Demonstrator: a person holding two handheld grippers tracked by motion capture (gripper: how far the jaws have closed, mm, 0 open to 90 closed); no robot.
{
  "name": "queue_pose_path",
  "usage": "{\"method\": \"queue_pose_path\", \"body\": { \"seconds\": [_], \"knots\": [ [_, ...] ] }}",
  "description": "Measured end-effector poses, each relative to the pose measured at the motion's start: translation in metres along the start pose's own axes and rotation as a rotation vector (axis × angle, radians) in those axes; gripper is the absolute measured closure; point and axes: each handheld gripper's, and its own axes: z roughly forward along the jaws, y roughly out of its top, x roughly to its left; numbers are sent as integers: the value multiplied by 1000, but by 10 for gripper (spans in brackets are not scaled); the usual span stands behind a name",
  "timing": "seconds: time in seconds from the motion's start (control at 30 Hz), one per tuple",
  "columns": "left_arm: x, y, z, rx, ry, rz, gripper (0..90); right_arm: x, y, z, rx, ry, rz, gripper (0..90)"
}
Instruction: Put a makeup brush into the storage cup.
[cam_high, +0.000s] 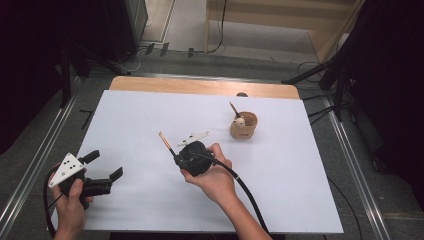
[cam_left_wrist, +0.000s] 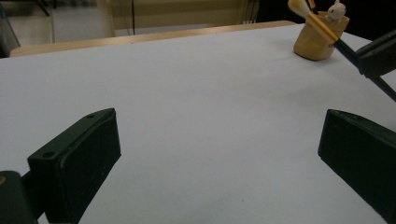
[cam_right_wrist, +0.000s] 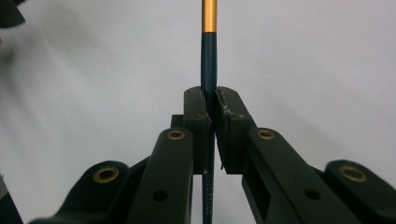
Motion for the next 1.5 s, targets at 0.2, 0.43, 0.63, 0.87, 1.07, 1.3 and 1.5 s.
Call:
{"method": "queue_pose_path", "body": {
  "seconds": [0.2, 0.43, 0.63, 0.87, 1.07, 1.3, 1.5],
  "knots": [
    [-1, 0, 1, -2, -4, -5, 0, -5, 0, -10, -99, -14, -1, 847],
    [-1, 0, 1, -2, -5, -4, 0, -9, -3, -14, -185, -28, -2, 847],
    [-1, -1, 1, -3, -6, -5, 0, -11, -6, -16, -250, -37, -10, 847],
    [-1, 0, 1, -4, -9, -2, 0, -15, -7, -21, -319, -39, 7, 847],
    [-1, 0, 1, -5, -10, -1, 0, -19, -9, -24, -359, -47, 11, 847],
    [-2, -1, 1, -3, -8, -1, 0, -27, -10, -32, -408, -64, 26, 847],
    [-2, -1, 2, 4, -9, 1, 0, -36, -13, -42, -457, -84, 51, 847]
  ]
}}
